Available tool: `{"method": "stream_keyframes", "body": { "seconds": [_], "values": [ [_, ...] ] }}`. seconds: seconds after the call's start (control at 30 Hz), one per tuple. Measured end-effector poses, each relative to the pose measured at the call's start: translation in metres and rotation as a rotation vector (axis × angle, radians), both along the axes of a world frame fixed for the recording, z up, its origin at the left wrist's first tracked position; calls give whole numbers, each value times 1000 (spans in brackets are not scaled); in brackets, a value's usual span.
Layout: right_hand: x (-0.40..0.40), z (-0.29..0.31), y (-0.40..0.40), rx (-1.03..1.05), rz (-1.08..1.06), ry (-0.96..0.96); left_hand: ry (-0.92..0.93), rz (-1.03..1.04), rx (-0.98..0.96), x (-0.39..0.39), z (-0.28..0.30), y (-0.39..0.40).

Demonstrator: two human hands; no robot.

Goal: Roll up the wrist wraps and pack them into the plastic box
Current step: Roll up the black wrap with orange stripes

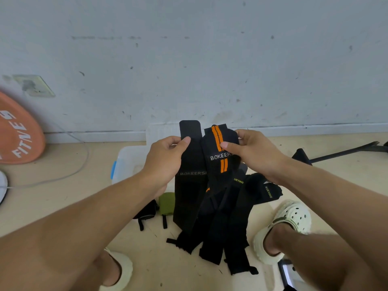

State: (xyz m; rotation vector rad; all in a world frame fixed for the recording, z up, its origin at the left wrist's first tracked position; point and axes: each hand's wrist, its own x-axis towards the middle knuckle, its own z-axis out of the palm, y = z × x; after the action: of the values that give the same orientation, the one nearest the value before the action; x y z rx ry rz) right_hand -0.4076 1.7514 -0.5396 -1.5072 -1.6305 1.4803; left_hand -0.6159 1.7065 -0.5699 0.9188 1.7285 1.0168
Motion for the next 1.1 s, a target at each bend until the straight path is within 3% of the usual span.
{"method": "stream_keyframes", "body": {
  "seconds": [0.37, 0.63, 0.97, 1.1],
  "values": [
    [3, -4, 7, 145, -171, 24, 5, -67, 35, 5, 6, -6],
    [-2, -3, 0, 146, -75, 84, -23, -151, 30, 9, 8, -8],
    [-9, -2, -6, 16, -81, 233, -95, -204, -58, 10, 4, -9],
    [-10, 0, -4, -248, -237, 368, -76, -224, -20, 9, 4, -10]
  ]
}}
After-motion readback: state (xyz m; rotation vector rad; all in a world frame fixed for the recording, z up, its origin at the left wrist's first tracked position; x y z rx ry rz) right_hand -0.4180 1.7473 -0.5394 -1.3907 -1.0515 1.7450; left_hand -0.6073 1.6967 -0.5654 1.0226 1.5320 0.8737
